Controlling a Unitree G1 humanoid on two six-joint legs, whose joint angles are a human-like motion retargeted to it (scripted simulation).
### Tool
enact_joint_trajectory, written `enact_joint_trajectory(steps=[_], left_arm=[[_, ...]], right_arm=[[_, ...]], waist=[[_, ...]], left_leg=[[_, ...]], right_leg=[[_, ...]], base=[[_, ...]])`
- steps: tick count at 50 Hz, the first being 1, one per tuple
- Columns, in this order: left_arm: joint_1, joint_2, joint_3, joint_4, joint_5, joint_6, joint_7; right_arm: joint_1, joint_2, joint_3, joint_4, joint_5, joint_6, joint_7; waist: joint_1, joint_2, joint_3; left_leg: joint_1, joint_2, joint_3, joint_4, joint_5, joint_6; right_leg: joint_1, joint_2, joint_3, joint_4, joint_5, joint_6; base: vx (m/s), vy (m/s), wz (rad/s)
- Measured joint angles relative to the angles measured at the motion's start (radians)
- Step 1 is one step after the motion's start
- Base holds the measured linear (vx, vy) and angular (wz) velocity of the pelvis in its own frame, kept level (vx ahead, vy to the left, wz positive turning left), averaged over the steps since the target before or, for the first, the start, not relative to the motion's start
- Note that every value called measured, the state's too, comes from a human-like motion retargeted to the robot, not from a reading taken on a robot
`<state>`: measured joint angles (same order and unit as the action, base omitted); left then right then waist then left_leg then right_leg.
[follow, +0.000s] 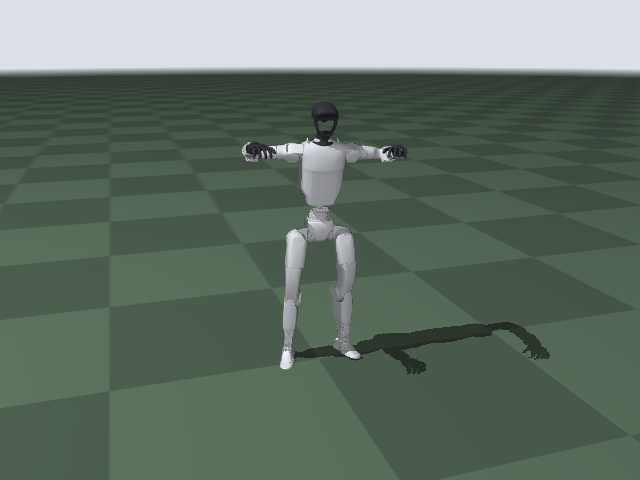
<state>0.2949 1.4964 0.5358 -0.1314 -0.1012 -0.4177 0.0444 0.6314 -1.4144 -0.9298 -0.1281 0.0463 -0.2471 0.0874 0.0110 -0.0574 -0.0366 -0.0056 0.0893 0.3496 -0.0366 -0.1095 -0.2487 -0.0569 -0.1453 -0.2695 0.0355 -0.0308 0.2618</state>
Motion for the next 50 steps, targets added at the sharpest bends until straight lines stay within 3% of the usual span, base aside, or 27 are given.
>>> enact_joint_trajectory(steps=[7, 13, 18, 23, 32, 38, 42, 46, 50], left_arm=[[-0.316, -0.211, -0.319, 0.169, -0.045, 0.031, 0.074], [-0.469, -0.526, -0.508, 0.49, -0.034, 0.114, 0.118], [-0.477, -0.768, -0.581, 0.837, -0.029, 0.194, 0.13], [-0.41, -0.956, -0.601, 1.115, -0.053, 0.254, 0.084], [-0.121, -1.167, -0.539, 1.208, -0.339, 0.246, 0.137], [-0.036, -1.231, -0.399, 1.316, -0.458, 0.247, 0.2], [-0.075, -1.192, -0.244, 1.393, -0.562, 0.258, 0.22], [-0.162, -1.056, -0.127, 1.436, -0.653, 0.267, 0.243], [-0.276, -0.836, -0.065, 1.464, -0.703, 0.267, 0.268]], right_arm=[[-0.268, 0.177, 0.371, 0.022, 0.064, 0.008, -0.057], [-0.454, 0.504, 0.762, 0.25, -0.001, 0.073, -0.122], [-0.542, 0.835, 1.013, 0.625, -0.032, 0.163, -0.139], [-0.532, 1.085, 1.142, 0.922, -0.018, 0.218, -0.116], [-0.402, 1.274, 1.249, 0.979, 0.37, 0.183, -0.237], [-0.4, 1.251, 1.238, 0.996, 0.397, 0.168, -0.221], [-0.417, 1.213, 1.234, 0.99, 0.321, 0.19, -0.195], [-0.425, 1.165, 1.256, 0.947, 0.238, 0.215, -0.195], [-0.441, 1.107, 1.284, 0.895, 0.133, 0.243, -0.193]], waist=[[-0.003, -0.023, 0.013], [0.011, -0.062, 0.038], [0.022, -0.098, 0.065], [0.039, -0.135, 0.098], [0.126, -0.18, 0.191], [0.166, -0.169, 0.21], [0.184, -0.148, 0.203], [0.2, -0.118, 0.187], [0.189, -0.075, 0.163]], left_leg=[[0.012, -0.016, 0.002, -0.006, -0.002, 0.005], [0.023, -0.036, 0.009, 0.005, -0.019, 0.026], [0.028, -0.046, 0.011, 0.011, -0.032, 0.046], [0.034, -0.052, 0.003, 0.013, -0.043, 0.054], [0.046, -0.003, 0.01, 0.025, -0.058, 0.078], [0.045, 0.023, -0.014, 0.027, -0.067, 0.1], [0.04, 0.015, -0.051, 0.016, -0.06, 0.093], [0.035, -0.007, -0.093, 0.0, -0.046, 0.077], [0.036, -0.031, -0.134, -0.019, -0.025, 0.054]], right_leg=[[0.005, -0.016, 0.004, 0.004, -0.003, 0.0], [0.013, -0.039, 0.014, 0.015, -0.012, 0.0], [0.015, -0.05, 0.02, 0.02, -0.016, 0.0], [0.019, -0.059, 0.021, 0.032, -0.023, 0.0], [-0.024, -0.022, 0.042, 0.116, 0.034, -0.018], [-0.045, -0.032, 0.022, 0.139, 0.053, -0.017], [-0.037, -0.084, -0.054, 0.115, 0.03, -0.023], [-0.02, -0.141, -0.138, 0.094, 0.022, -0.027], [-0.004, -0.182, -0.186, 0.102, 0.019, -0.038]], base=[[-0.01, 0.03, -0.01], [-0.01, 0.08, -0.08], [0.0, 0.08, -0.06], [0.03, 0.09, 0.03], [0.01, 0.02, -0.01], [0.02, -0.01, 0.16], [0.05, -0.03, 0.54], [0.05, -0.06, 0.65], [0.05, -0.09, 0.61]])
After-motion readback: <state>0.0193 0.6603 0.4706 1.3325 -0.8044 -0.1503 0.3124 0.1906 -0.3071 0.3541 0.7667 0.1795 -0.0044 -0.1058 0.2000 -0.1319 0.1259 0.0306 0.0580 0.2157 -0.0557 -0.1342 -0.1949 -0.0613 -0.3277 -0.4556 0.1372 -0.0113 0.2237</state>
